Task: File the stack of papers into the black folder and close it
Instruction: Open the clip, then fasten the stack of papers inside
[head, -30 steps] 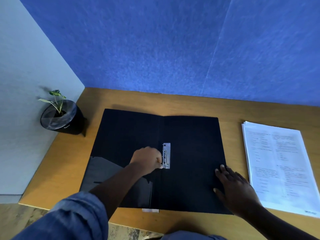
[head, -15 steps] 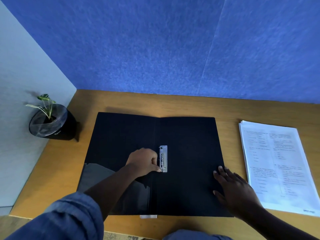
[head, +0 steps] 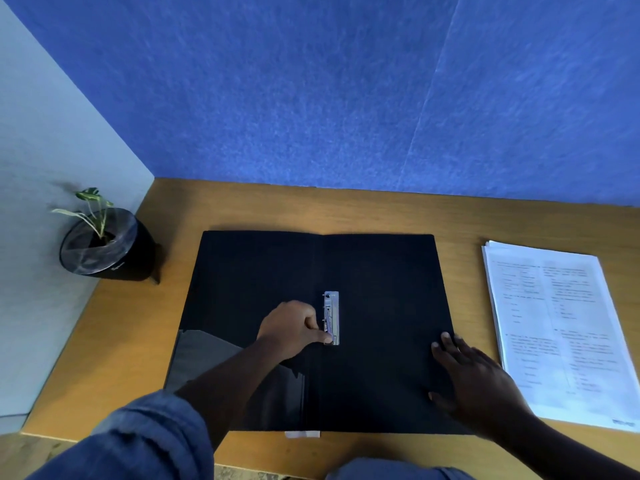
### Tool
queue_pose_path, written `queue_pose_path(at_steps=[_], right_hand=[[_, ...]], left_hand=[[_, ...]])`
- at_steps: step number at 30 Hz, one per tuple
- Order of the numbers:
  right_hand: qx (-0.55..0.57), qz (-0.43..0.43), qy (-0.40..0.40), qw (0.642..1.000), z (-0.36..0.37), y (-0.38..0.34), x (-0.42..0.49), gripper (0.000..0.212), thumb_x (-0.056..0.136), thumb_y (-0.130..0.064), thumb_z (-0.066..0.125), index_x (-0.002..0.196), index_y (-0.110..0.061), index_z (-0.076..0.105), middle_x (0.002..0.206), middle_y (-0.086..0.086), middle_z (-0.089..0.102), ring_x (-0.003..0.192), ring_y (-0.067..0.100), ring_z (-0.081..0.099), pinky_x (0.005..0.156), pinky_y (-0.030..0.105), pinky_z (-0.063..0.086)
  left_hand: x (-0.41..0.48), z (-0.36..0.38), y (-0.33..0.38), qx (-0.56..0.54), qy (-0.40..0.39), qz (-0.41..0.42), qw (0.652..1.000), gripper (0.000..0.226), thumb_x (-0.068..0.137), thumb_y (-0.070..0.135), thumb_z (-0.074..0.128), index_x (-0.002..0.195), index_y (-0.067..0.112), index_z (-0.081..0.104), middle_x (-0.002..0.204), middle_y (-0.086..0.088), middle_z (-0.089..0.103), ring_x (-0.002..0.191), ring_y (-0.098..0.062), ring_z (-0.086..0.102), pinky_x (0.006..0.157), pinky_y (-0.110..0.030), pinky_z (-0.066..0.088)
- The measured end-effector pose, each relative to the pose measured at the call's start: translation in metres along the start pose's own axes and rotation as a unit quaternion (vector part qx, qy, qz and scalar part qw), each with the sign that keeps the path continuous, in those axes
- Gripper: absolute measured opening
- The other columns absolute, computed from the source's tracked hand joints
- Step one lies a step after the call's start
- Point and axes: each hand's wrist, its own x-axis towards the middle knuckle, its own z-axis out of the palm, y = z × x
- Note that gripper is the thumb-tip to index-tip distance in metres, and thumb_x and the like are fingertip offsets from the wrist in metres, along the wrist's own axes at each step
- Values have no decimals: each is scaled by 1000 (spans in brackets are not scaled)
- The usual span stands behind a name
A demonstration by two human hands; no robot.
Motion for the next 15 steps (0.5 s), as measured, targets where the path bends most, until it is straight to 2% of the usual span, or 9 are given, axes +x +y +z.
queue_pose_path(at_steps=[2,4,5,7,10,13,15], right_hand=[[-4,-6,-1,1000,-2,0,0,88,84,-70,39,156,-24,16,166,1,11,152,16,8,120,31,13],[-1,-6,-1,1000,-2,-2,0,88,85,-68,41,156,-23,17,166,1,10,152,16,7,121,30,13],[0,-4,-2,1000,-2,-2,-1,88,85,-68,41,156,-23,16,166,1,9,152,16,6,121,30,12],[-3,-2,-2,1000,-3,-4,-1,88,86,-67,42,156,-22,15,166,1,8,152,16,6,122,31,12],[-8,8,0,1000,-3,-9,-1,88,86,-67,42,156,-20,14,166,4,8,152,17,6,122,31,11],[-19,22,3,1000,-2,-13,-2,89,86,-69,37,156,-19,13,166,4,8,152,17,6,121,32,12],[-10,32,7,999,-1,-16,-2,89,86,-70,37,156,-19,14,166,4,8,152,17,7,121,32,12]], left_hand=[[-2,0,-2,-115,-7,0,993,37,68,46,84,55,23,57,53,10,62,47,-6,54,46,-25,43],[-2,-2,-1,-223,-2,1,975,27,76,36,82,67,20,63,52,8,64,47,-8,56,44,-25,46],[-1,-3,0,-243,0,9,970,19,79,33,80,79,20,66,53,8,64,49,-7,58,45,-23,47],[0,-5,5,-259,-4,31,965,22,83,29,77,101,22,66,59,6,64,52,-5,60,48,-19,48],[5,-8,12,-288,21,43,956,15,94,26,64,106,16,66,72,-4,70,56,-4,63,48,-19,49],[14,-9,20,-342,55,1,938,20,100,23,53,108,9,66,81,-1,75,44,-4,58,43,-15,44],[19,-10,26,-384,57,-27,921,24,102,25,50,116,10,62,104,2,74,45,-6,61,42,-12,43]])
